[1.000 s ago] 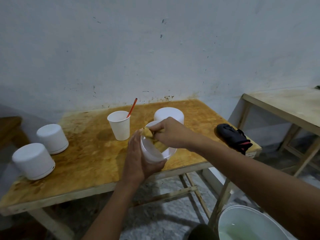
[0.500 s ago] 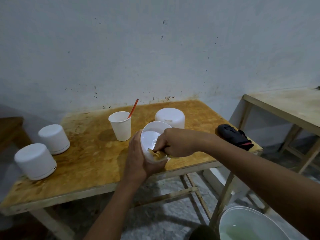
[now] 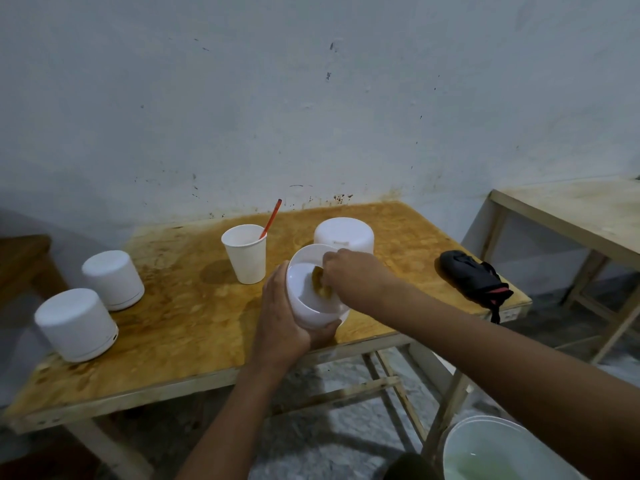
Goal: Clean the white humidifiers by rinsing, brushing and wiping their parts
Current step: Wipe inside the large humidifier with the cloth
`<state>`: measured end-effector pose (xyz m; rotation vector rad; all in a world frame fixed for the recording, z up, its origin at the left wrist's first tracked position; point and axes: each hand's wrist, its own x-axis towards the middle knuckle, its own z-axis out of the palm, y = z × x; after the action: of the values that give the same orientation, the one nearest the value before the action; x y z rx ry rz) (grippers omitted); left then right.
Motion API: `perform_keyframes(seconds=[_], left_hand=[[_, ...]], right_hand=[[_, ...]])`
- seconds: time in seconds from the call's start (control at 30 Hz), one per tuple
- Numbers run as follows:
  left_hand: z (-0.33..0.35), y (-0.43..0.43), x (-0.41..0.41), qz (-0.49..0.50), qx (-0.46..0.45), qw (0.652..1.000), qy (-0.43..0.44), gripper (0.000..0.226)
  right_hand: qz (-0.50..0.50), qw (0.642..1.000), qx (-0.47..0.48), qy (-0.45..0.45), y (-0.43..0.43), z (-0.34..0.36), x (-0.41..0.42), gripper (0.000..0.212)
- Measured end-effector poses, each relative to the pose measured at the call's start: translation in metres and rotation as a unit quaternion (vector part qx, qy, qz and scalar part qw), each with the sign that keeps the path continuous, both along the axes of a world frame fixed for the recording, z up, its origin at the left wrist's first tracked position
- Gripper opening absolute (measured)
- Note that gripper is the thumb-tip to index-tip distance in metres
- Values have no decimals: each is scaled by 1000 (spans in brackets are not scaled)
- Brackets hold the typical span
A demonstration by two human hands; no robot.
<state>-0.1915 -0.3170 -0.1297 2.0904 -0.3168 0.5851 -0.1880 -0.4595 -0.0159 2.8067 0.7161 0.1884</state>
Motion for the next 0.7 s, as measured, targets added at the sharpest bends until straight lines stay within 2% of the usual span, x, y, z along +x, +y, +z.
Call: perform_keyframes(seconds=[0.1,0.17,0.23,0.33,0.4,0.47,0.53,0.57,0.6,0.63,0.7], left_hand=[[1,-1,2,11,-2,1000,13,125],[0,-2,4,10,-5,1000,16,125],[0,-2,5,10,2,1000,14,125],[-2,0,4,-2,2,1000,11,126],[-1,2,4,-13,-3,1000,6,124],[-1,3,5,-22,8,1000,-8,120],[-2,3,5,-29,5,999,-13,118],[-2,4,4,-29,-3,1000,-11,118],[-1,4,2,-25,-7,1000,-7,119],[-1,4,2,-24,-11,1000,-7,121],[0,3,0,-26,-14,1000,-6,123]], right_hand=[[-11,995,-13,97,-5,10,-2,27],[14,986,-4,163,-6,15,-3,21],[48,975,22,217,-5,19,-3,25],[75,956,117,259,-3,15,-2,26],[70,934,230,263,-4,7,-4,29],[39,879,388,273,-4,1,-8,32],[5,792,542,281,-3,0,-11,32],[-7,762,592,264,-2,0,-9,31],[-13,759,611,224,-2,2,-7,32],[-11,782,601,165,-4,3,-3,32],[24,870,490,50,-11,8,5,36]])
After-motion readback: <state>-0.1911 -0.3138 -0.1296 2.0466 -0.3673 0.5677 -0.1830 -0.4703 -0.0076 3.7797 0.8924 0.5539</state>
